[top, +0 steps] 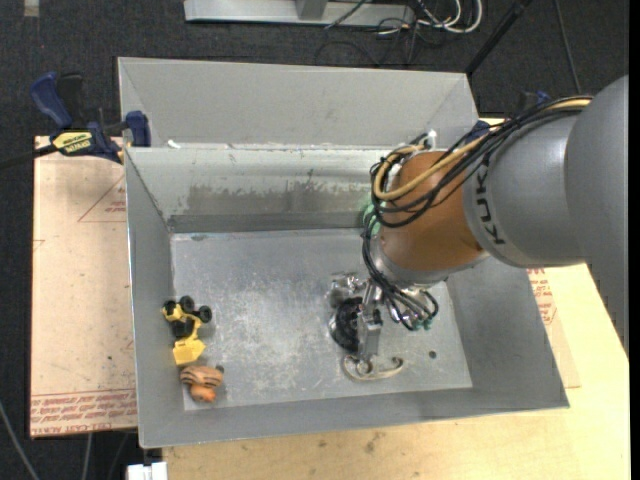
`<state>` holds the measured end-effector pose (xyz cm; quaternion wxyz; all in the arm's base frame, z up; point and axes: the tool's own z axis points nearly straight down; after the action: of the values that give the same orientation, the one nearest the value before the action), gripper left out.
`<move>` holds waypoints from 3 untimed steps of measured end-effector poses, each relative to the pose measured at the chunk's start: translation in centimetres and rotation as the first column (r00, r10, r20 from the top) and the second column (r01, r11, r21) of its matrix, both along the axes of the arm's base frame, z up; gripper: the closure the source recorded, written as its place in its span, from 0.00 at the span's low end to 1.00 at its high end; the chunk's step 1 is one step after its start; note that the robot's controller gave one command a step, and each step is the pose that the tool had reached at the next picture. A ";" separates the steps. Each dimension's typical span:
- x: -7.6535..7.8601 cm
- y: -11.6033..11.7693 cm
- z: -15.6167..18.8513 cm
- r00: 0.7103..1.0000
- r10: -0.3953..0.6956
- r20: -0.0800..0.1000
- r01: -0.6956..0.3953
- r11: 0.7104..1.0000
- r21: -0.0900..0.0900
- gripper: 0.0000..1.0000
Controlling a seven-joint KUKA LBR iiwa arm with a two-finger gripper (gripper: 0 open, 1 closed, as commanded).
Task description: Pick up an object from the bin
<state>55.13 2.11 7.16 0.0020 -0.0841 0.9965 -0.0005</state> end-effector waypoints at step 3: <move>1.2 -7.6 -0.1 1.000 0.028 -0.004 -0.028 1.000 0.001 1.00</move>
Offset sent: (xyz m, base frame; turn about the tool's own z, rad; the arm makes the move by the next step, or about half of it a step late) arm 0.0000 0.0000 0.0000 0.0000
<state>56.38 -5.44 7.01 -0.0002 -0.0979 0.9952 0.0004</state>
